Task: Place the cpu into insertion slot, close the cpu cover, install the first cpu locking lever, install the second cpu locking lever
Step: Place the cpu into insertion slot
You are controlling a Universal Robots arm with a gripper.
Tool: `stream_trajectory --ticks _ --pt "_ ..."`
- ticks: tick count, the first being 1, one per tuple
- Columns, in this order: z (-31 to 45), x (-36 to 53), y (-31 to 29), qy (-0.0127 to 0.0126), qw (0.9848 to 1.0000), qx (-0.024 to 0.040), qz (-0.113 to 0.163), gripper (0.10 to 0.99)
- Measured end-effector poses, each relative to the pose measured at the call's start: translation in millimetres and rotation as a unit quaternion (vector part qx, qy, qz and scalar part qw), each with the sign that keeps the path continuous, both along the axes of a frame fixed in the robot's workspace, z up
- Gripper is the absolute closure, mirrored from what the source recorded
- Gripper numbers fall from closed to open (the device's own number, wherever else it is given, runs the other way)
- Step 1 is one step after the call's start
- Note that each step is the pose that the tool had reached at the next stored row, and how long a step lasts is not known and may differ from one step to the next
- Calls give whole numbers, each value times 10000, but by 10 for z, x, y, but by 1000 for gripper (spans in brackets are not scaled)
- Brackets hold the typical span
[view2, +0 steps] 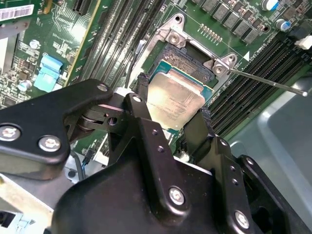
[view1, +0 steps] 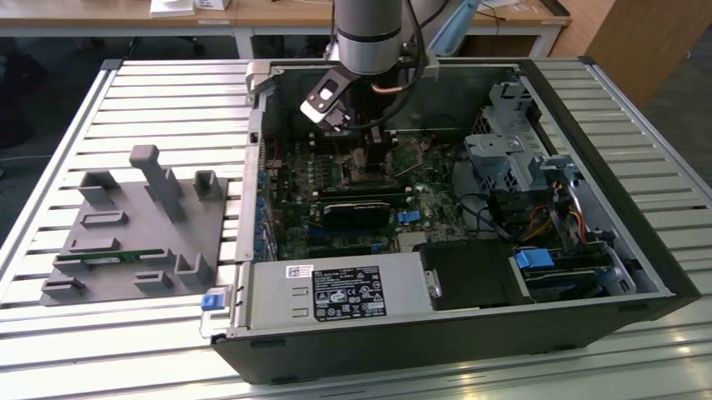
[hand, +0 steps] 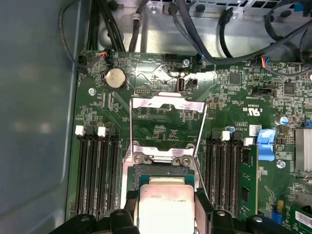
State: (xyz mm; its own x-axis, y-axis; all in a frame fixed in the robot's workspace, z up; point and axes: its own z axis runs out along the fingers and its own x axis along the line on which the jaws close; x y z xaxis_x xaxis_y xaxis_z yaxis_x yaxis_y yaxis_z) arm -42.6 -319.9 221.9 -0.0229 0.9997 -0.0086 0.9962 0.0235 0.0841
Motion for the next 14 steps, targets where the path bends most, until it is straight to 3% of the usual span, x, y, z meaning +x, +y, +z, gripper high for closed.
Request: stream_trajectory --ticks 14 --pt "-89 0 20 0 10000 0 -18 545"
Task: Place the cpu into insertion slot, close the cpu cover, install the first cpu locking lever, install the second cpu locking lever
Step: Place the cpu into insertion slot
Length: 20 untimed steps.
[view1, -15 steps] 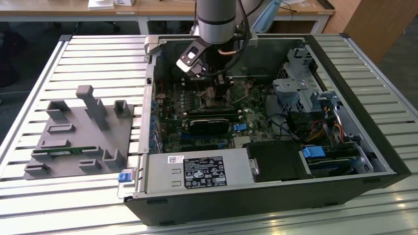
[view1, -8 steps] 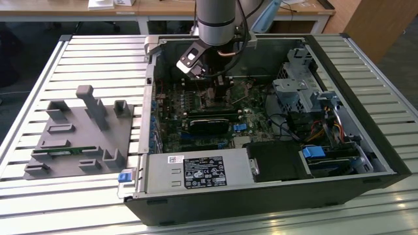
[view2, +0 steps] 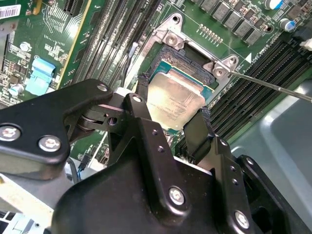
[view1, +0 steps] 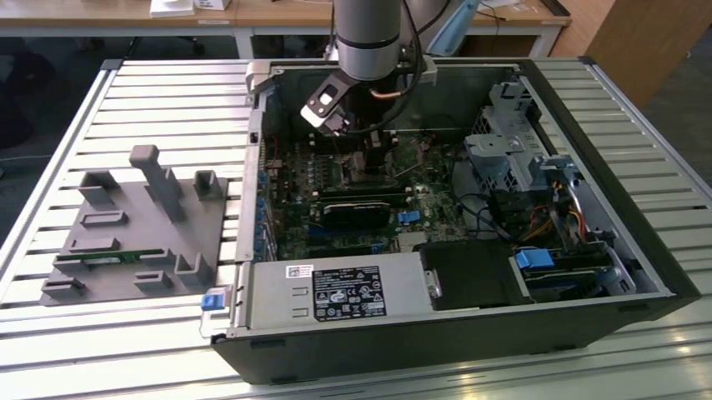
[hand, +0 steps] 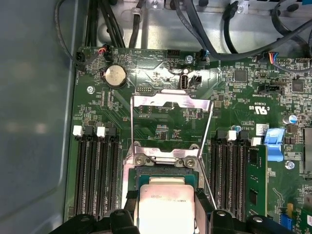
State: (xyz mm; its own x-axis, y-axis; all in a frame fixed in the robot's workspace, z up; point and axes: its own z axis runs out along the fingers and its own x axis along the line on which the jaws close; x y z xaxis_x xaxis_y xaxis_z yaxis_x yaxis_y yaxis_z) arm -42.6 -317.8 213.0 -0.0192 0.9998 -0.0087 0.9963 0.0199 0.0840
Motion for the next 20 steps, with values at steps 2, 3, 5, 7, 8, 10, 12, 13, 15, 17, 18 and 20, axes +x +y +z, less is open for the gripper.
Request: stream_trajectory --ticks 2,3,5,7,8,10,12,13,15,17,18,20 --pt "-13 0 0 0 10000 0 -1 545" --pt "-20 0 0 0 10000 0 -3 545" --pt "-34 0 0 0 10000 0 -8 545" --pt "-46 0 0 0 10000 0 -15 545" --pt "-51 0 0 0 10000 0 -17 545" --pt "-63 0 0 0 10000 -1 -19 545" --pt "-77 0 0 0 10000 -2 -19 545" --pt "-83 0 0 0 10000 -2 -19 545" --pt "-92 0 0 0 10000 -3 -20 545" --pt "-102 0 0 0 10000 -3 -21 545" --pt "-108 0 0 1 10000 -5 -22 545" --pt "-118 0 0 2 10000 -10 -22 545"
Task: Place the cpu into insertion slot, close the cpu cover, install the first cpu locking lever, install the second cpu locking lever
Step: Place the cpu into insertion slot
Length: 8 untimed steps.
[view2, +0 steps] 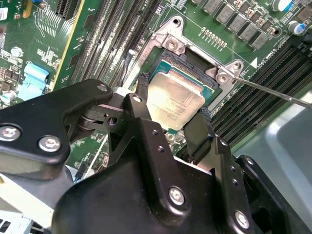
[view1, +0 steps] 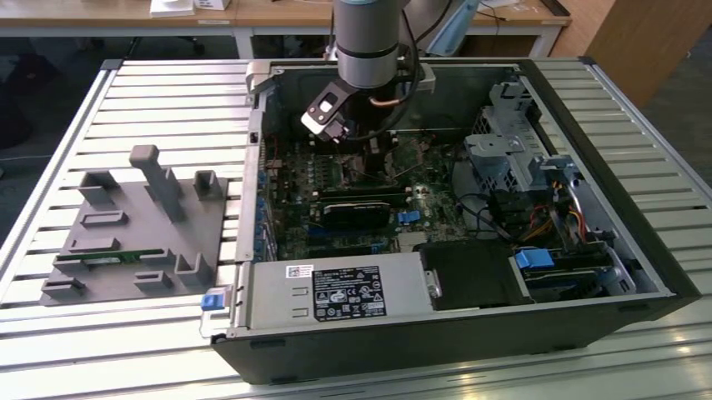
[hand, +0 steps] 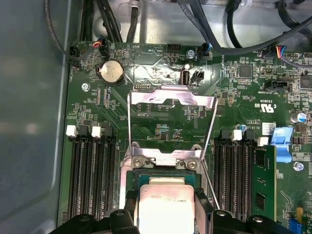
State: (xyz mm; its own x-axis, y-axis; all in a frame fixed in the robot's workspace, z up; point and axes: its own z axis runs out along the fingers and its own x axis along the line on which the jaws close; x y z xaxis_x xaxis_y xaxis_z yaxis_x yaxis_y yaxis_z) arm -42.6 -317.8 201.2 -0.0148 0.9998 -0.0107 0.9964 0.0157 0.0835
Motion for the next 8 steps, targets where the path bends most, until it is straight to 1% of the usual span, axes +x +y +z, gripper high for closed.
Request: stream_trajectory --ticks 8 --pt "-35 0 1 21 10000 -8 0 545"
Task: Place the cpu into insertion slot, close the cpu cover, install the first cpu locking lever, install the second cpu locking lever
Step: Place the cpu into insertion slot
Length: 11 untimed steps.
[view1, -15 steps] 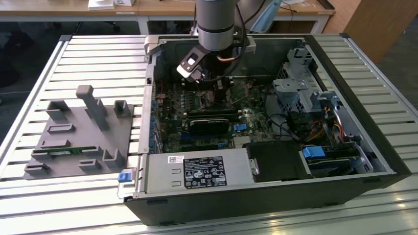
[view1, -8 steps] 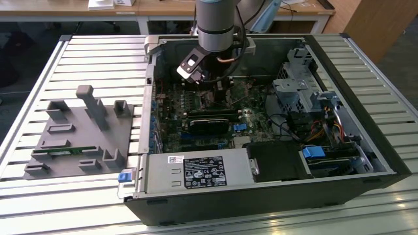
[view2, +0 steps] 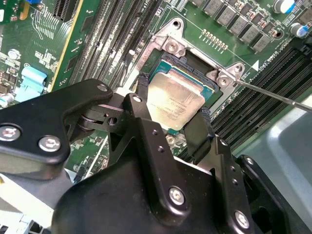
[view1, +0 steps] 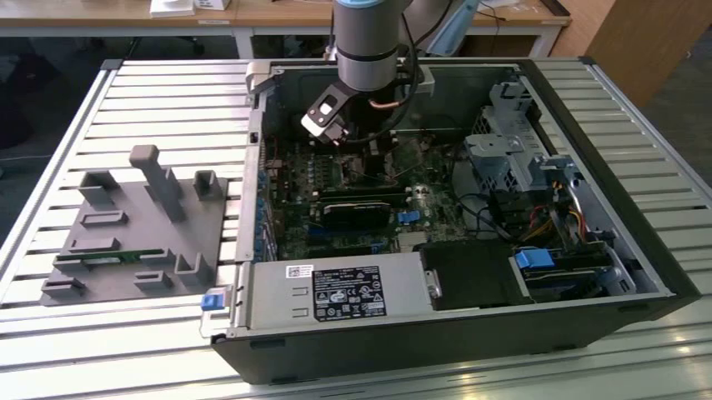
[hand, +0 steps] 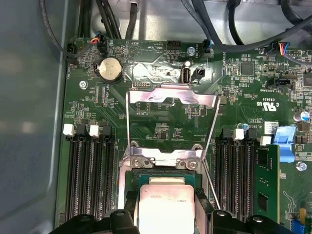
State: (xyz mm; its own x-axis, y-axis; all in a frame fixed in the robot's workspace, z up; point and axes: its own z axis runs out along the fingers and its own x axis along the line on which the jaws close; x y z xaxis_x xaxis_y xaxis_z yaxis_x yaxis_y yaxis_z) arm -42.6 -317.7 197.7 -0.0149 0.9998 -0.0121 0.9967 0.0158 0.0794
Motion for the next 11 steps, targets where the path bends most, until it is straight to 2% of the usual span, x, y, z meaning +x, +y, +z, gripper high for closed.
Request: stream_trajectory --ticks 6,11 --pt "-28 1 16 17 10000 -1 0 545" --pt "-47 1 23 22 10000 -2 0 545"
